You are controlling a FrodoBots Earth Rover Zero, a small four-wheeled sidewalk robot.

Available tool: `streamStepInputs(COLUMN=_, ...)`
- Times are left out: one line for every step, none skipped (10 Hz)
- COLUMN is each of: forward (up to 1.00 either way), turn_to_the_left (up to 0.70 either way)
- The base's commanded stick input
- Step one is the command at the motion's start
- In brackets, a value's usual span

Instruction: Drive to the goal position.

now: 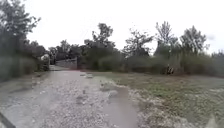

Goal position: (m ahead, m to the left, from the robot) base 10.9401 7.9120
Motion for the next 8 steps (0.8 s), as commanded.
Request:
streamStepInputs(forward=1.00, turn_to_the_left=0.40)
streamStepInputs(forward=1.00, turn_to_the_left=0.40)
streamStepInputs(forward=1.00, turn_to_the_left=0.40)
streamStepInputs(forward=1.00, turn_to_the_left=0.40)
streamStepInputs(forward=1.00, turn_to_the_left=0.40)
streamStepInputs(forward=1.00, turn_to_the_left=0.40)
streamStepInputs(forward=1.00, turn_to_the_left=0.40)
streamStepInputs(forward=1.00, turn_to_the_left=0.40)
